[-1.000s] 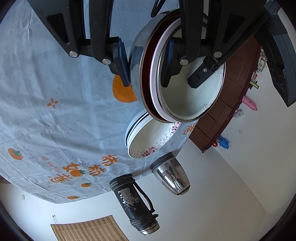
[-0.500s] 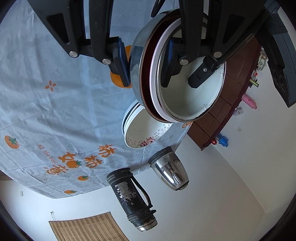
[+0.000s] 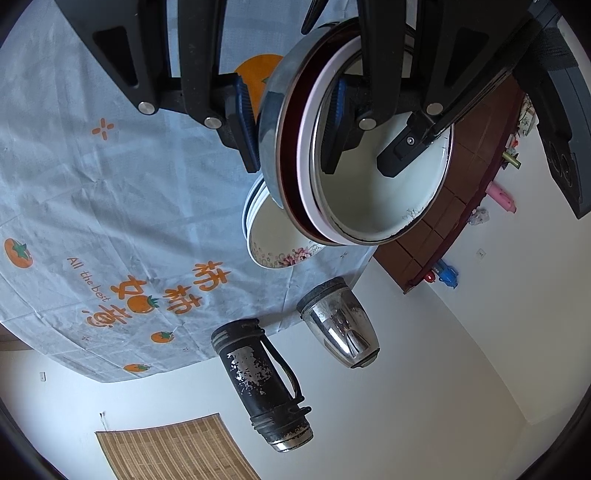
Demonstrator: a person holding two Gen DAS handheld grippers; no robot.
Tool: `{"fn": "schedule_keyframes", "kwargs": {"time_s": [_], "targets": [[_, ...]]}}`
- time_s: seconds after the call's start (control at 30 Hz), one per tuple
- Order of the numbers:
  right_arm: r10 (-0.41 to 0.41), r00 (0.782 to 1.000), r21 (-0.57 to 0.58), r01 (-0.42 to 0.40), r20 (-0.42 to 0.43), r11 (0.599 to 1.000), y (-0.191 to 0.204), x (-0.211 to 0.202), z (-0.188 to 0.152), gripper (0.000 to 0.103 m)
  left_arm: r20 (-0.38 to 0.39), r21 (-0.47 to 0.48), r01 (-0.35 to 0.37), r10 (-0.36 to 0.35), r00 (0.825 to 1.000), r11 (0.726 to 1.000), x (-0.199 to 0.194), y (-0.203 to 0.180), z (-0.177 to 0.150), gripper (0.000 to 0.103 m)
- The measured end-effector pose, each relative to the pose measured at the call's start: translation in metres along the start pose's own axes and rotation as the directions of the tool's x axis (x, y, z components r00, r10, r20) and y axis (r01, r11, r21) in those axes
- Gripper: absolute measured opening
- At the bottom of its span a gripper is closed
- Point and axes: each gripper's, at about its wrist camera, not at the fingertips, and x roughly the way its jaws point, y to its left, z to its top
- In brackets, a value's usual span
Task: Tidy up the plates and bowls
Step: 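Lift the nested bowls with both grippers and carry toward the plate stack, then lower the nested bowls onto the floral plate stack with both grippers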
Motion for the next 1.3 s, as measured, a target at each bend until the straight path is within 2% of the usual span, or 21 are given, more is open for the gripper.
{"fn": "schedule_keyframes", "kwargs": {"time_s": [0.43, 1.3], "targets": [[-0.017, 1.0, -0.003, 0.017, 0.008, 1.0, 0.001, 0.02, 0.027, 0.036, 0.004, -0.009, 0.009, -0.009, 1.0, 1.0, 0.022, -0.004, 0.025, 0.024], [-0.062, 0.998, -0.001, 0.062, -0.006, 0.998, -0.001, 0.057, 0.057, 0.035, -0.03, -0.024, 0.005, -0.006, 1.0, 1.0, 0.059, -0.003, 0.049, 0.024]]}}
